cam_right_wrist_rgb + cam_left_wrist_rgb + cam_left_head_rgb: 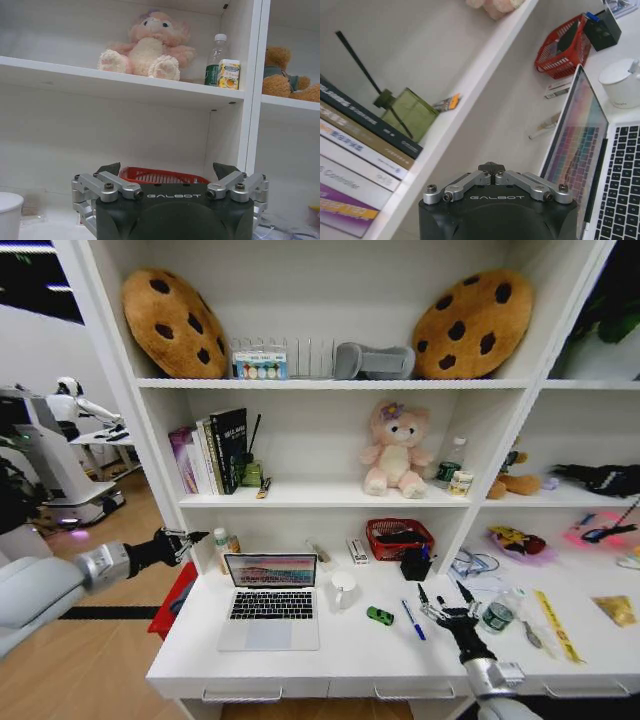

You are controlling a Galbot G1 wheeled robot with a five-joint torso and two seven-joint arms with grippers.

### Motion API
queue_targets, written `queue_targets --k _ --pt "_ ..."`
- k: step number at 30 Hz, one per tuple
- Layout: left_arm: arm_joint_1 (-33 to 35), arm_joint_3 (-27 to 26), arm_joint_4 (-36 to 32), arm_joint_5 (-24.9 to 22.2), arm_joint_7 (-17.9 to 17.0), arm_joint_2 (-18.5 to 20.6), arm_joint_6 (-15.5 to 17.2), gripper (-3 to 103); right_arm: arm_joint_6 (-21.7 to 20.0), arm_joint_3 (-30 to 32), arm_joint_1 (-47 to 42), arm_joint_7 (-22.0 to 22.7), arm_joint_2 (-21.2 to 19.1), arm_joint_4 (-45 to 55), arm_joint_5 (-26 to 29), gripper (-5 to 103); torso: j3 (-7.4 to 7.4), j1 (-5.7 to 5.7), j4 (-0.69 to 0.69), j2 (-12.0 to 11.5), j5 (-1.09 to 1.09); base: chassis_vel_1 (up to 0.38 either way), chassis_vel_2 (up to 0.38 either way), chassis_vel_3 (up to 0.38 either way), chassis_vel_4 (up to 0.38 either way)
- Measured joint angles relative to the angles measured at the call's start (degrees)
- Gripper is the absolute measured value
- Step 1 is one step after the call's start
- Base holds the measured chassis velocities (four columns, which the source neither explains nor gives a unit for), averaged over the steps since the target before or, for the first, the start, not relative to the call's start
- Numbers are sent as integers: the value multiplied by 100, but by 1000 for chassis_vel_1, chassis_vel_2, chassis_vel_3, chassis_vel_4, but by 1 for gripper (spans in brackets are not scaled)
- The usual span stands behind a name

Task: Organize the objects on the table.

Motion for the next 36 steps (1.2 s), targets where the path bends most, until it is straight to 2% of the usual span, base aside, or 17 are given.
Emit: queue_targets --k 1,2,4,5,6,7,8,9,10,11,14,18,22,27,32,33,36 --pt "-733 818 125 119 64 -98 0 0 0 17 -9 0 9 -4 -7 100 0 -1 3 0 -1 0 0 0 0" --pt "-733 818 125 119 64 -98 0 0 0 17 -9 0 9 -4 -7 100 0 -1 3 0 -1 0 0 0 0" --pt "-1973 2118 296 363 161 -376 20 0 5 63 -53 0 35 -8 -23 100 0 0 3 0 -3 0 0 0 0" --pt "-1973 2118 296 363 161 -376 20 0 5 63 -53 0 35 -8 -23 100 0 0 3 0 -3 0 0 0 0" --pt "-2712 2864 376 474 210 -567 67 0 13 106 -87 0 49 -13 -24 100 0 0 0 0 -1 0 0 0 0" --pt "-3192 3359 423 521 238 -690 96 0 25 140 -109 -1 55 -22 -23 100 0 0 0 0 -1 0 0 0 0" --pt "-3192 3359 423 521 238 -690 96 0 25 140 -109 -1 55 -22 -23 100 0 0 0 0 -1 0 0 0 0" --pt "-3667 3832 499 583 273 -807 110 0 45 192 -128 -5 57 -47 -19 100 0 0 -2 -1 -1 0 0 0 0" --pt "-3929 4085 569 623 318 -870 111 0 61 231 -136 -15 57 -76 -9 100 0 0 -2 -1 0 0 0 0 0" --pt "-3929 4085 569 623 318 -870 111 0 61 231 -136 -15 57 -76 -9 100 0 0 -2 -1 0 0 0 0 0" --pt "-4393 4561 736 713 480 -1016 98 0 89 281 -137 -33 57 -144 11 100 0 0 5 -1 -1 0 0 0 0" --pt "-4660 4887 818 777 597 -1084 72 0 98 291 -128 -38 74 -170 20 100 0 0 3 0 0 0 0 0 0" --pt "-4836 5286 961 1035 945 -1074 -113 0 143 305 -121 -64 134 -244 29 100 0 0 2 -1 -1 0 0 0 0" --pt "-4738 5308 834 1134 1294 -904 -261 0 209 340 -137 -84 176 -291 30 100 -2 -1 3 1 1 0 0 0 0" --pt "-4692 5220 630 1093 1628 -756 -254 0 253 399 -147 -97 178 -334 50 100 0 -1 1 0 -5 0 0 0 0" --pt "-4692 5220 630 1093 1628 -756 -254 0 253 399 -147 -97 178 -334 50 100 0 -1 1 0 -5 0 0 0 0" --pt "-4564 5055 376 1072 1910 -590 -256 0 274 421 -146 -102 175 -353 68 100 0 0 -2 0 0 0 0 0 0"
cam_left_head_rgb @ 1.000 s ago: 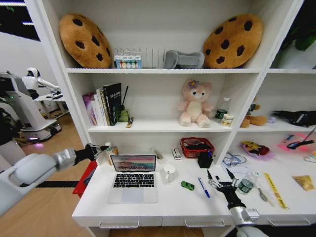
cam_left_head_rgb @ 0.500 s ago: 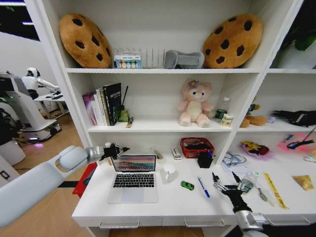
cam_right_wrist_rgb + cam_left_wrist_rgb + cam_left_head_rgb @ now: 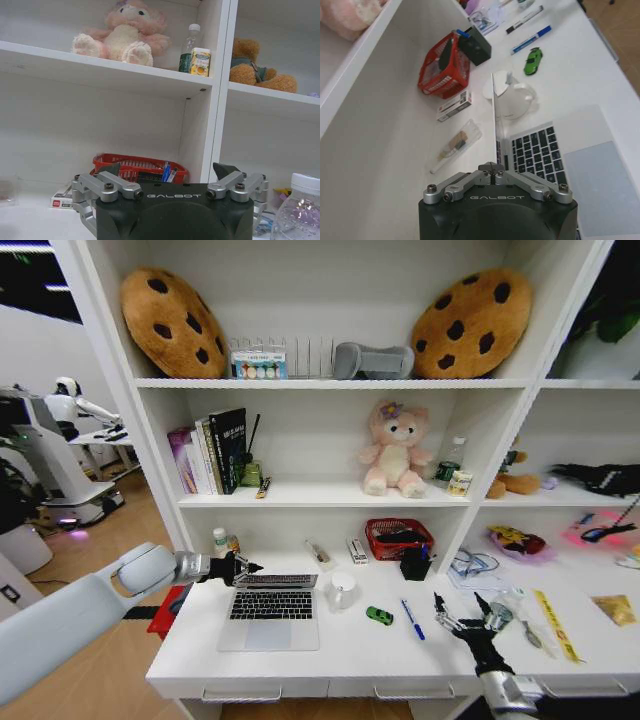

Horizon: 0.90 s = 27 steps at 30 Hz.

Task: Organize the objects on the table.

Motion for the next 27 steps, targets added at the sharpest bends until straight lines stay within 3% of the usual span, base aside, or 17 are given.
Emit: queue_targets --k 2,3,5,6,8,11,15,17,20,22,23,27 --pt "604 -549 -330 111 201 173 6 0 7 16 5 -1 -1 -3 19 100 0 0 4 0 0 0 0 0 0" --pt "604 -549 -330 111 201 173 6 0 7 16 5 -1 -1 -3 19 100 0 0 4 0 0 0 0 0 0" --pt "1859 -1537 -722 297 316 382 22 0 22 32 5 -5 11 -14 30 100 0 0 4 0 -3 0 0 0 0" --pt "1859 -1537 -722 297 316 382 22 0 22 32 5 -5 11 -14 30 100 0 0 4 0 -3 0 0 0 0" --pt "2984 -2355 -968 440 334 522 -13 0 54 49 -9 -18 39 -30 31 100 -1 -1 8 0 -2 0 0 0 0" --pt "3485 -2810 -1135 240 293 581 -4 0 74 58 -48 -31 67 -30 18 100 -1 -1 4 0 -3 0 0 0 0" --pt "3377 -3066 -1105 -232 136 654 108 0 83 56 -64 -34 78 -3 -1 100 -1 -1 3 0 -2 0 0 0 0" --pt "3060 -3113 -897 -431 -124 707 181 0 84 54 -66 -34 80 17 -4 100 0 0 1 0 1 0 0 0 0" --pt "3047 -3112 -844 -426 -302 701 210 0 86 53 -67 -34 83 18 -5 100 0 0 3 0 -2 0 0 0 0" --pt "3030 -3030 -791 -292 -805 613 352 0 90 51 -61 -35 95 6 -20 100 0 0 5 0 -2 0 0 0 0" --pt "3030 -3030 -791 -292 -805 613 352 0 90 51 -61 -35 95 6 -20 100 0 0 5 0 -2 0 0 0 0" --pt "2380 -2427 -573 51 -1131 401 535 0 90 35 -54 -34 109 1 -44 100 0 -1 5 0 -2 0 0 0 0"
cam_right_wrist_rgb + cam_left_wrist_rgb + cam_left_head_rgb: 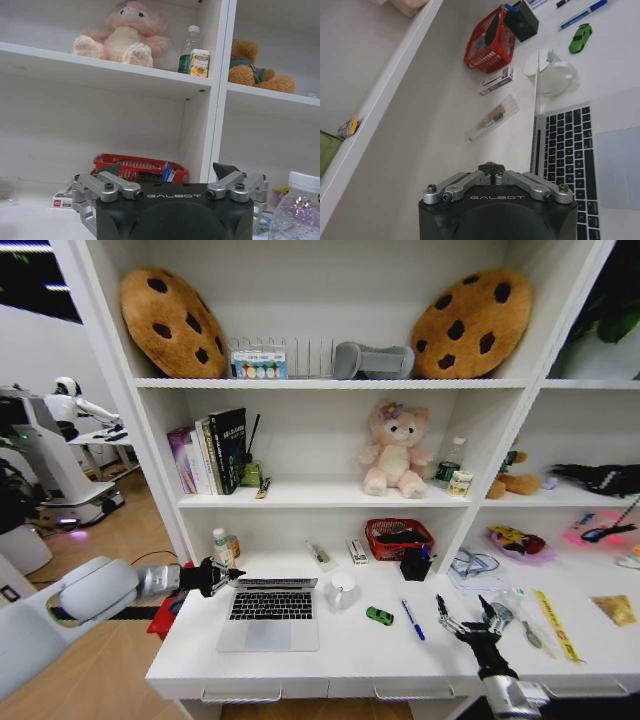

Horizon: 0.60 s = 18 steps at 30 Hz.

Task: Organize the objects on the table.

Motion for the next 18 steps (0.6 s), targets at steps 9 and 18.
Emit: queue_targets --k 9,18 --pt "-1996 1993 542 587 508 -509 -12 0 2 148 -26 6 -12 -69 59 100 1 1 -5 0 0 0 0 0 0" --pt "-1583 1823 375 825 1567 -312 -305 0 87 210 -57 -16 33 -152 78 100 0 0 1 0 0 0 0 0 0"
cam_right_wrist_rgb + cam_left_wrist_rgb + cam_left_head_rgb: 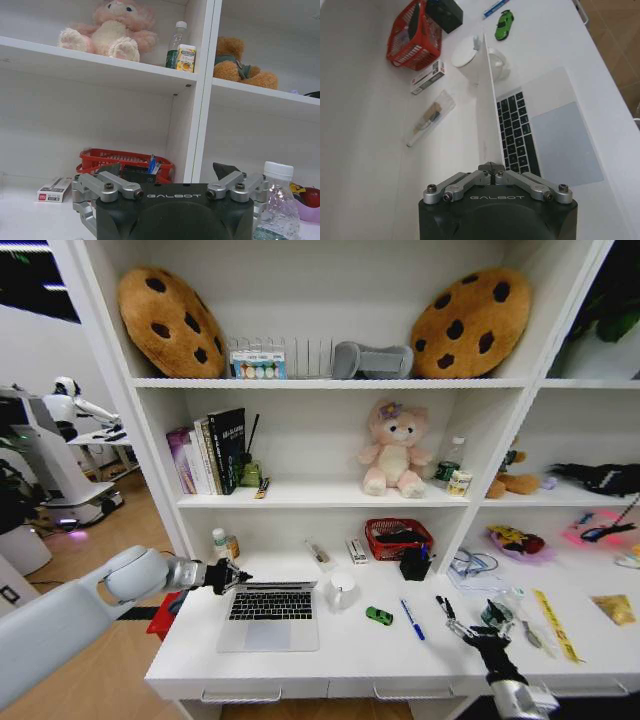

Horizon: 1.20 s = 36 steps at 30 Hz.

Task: Organize the objects on the table.

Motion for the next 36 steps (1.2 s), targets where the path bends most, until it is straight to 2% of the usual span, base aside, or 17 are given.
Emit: queue_targets --k 7,10,14,16,17,18,20,21,23,24,27,28,30,31,33,34,36 --pt "420 -1 -332 272 358 2 -11 0 73 71 -47 -37 9 -65 16 100 0 0 -3 0 0 0 0 0 0" --pt "590 -3 -417 344 360 26 -5 0 83 89 -50 -43 10 -80 41 100 0 0 -2 0 0 0 0 0 0" --pt "726 -201 -434 198 96 89 17 0 85 107 -40 -44 9 -82 88 100 0 0 -2 0 0 0 0 0 0" --pt "942 -574 -379 -199 -491 162 114 0 85 110 -26 -44 8 -82 111 100 0 0 -5 0 0 0 0 0 0" --pt "1277 -1106 -333 -557 -942 208 199 0 85 106 -10 -44 5 -88 122 100 0 0 -5 0 0 0 0 0 0" --pt "1277 -1106 -333 -557 -942 208 199 0 85 106 -10 -44 5 -88 122 100 0 0 -5 0 0 0 0 0 0" --pt "2266 -2625 -266 -1021 -1476 211 276 0 74 71 32 -36 -12 -101 134 100 0 0 -6 0 3 0 0 0 0" --pt "2266 -2625 -266 -1021 -1476 211 276 0 74 71 32 -36 -12 -101 134 100 0 0 -6 0 3 0 0 0 0" --pt "3507 -3888 -239 -1151 -1663 47 236 0 56 51 67 18 -24 -106 141 100 -1 0 3 0 5 0 0 0 0" --pt "4039 -4235 -184 -1304 -1839 -81 230 0 68 141 6 44 23 -80 149 100 -1 0 8 0 -1 0 0 0 0" --pt "4639 -4501 -144 -1766 -2261 -381 312 0 100 314 -119 71 99 -39 174 100 0 -1 -3 0 -7 0 0 0 0" --pt "4639 -4501 -144 -1766 -2261 -381 312 0 100 314 -119 71 99 -39 174 100 0 -1 -3 0 -7 0 0 0 0" --pt "5169 -5122 -267 -2518 -3228 -953 475 0 82 377 -100 138 58 15 225 100 -1 -1 -9 0 2 0 0 0 0" --pt "5169 -5122 -267 -2518 -3228 -953 475 0 82 377 -100 138 58 15 225 100 -1 -1 -9 0 2 0 0 0 0" --pt "5497 -5611 -514 -3329 -4215 -1615 625 11 -39 328 -46 232 -30 112 256 100 -1 -1 3 0 -1 0 0 0 0" --pt "5497 -5611 -514 -3329 -4215 -1615 625 11 -39 328 -46 232 -30 112 256 100 -1 -1 3 0 -1 0 0 0 0" --pt "5710 -6034 -750 -3723 -4675 -2214 680 22 -110 254 -63 302 -63 209 260 100 -1 0 -2 0 3 0 0 0 0"
